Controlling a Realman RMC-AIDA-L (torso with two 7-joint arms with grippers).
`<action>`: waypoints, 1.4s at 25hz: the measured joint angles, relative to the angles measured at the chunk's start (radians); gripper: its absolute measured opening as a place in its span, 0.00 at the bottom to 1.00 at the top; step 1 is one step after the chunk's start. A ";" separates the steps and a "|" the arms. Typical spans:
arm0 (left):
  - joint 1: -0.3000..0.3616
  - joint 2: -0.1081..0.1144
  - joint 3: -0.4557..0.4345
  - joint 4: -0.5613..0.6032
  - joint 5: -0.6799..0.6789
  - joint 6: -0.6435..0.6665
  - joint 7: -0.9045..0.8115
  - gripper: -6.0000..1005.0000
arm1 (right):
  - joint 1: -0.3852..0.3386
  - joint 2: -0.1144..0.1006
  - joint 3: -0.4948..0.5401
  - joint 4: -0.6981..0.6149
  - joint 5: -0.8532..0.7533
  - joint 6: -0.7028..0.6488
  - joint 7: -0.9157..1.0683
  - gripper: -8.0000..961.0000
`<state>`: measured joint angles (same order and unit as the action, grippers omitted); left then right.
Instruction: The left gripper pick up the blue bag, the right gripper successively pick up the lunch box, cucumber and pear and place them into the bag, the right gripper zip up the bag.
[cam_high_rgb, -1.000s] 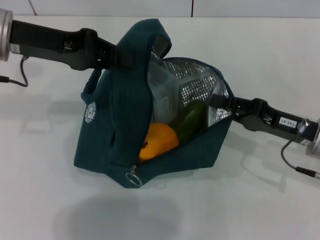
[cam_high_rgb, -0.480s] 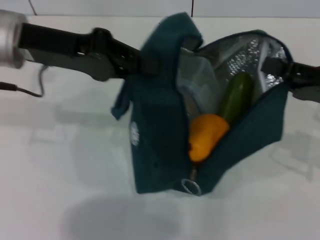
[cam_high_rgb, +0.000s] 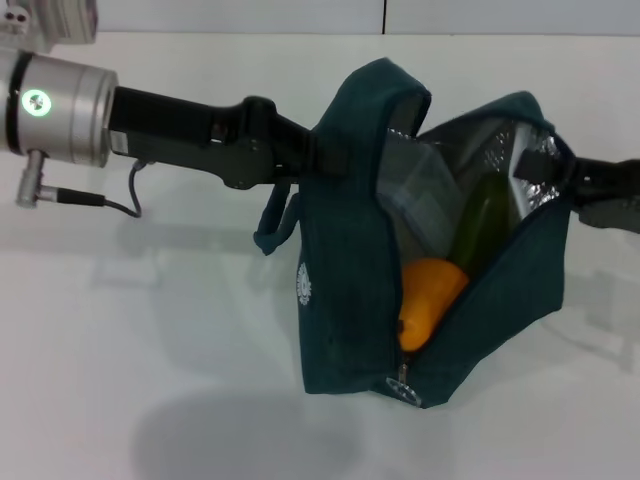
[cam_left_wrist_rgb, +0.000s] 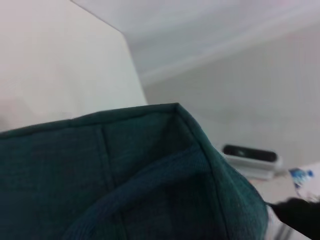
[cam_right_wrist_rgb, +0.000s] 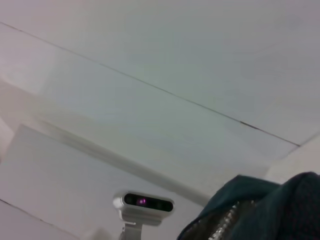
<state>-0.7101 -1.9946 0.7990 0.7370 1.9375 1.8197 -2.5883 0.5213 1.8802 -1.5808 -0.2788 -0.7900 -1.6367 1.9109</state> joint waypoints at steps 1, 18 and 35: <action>0.001 -0.002 0.000 -0.001 0.013 -0.012 0.002 0.05 | 0.003 0.000 0.000 0.005 -0.007 0.003 0.001 0.07; 0.019 -0.025 0.001 -0.002 0.070 -0.037 0.027 0.05 | -0.012 -0.008 0.004 0.010 -0.017 0.013 -0.037 0.21; 0.041 -0.022 0.000 -0.002 0.071 -0.048 0.037 0.05 | -0.107 -0.032 0.083 0.003 -0.020 -0.092 -0.147 0.74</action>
<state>-0.6692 -2.0166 0.7988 0.7347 2.0083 1.7715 -2.5513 0.4145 1.8486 -1.4977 -0.2763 -0.8098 -1.7287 1.7643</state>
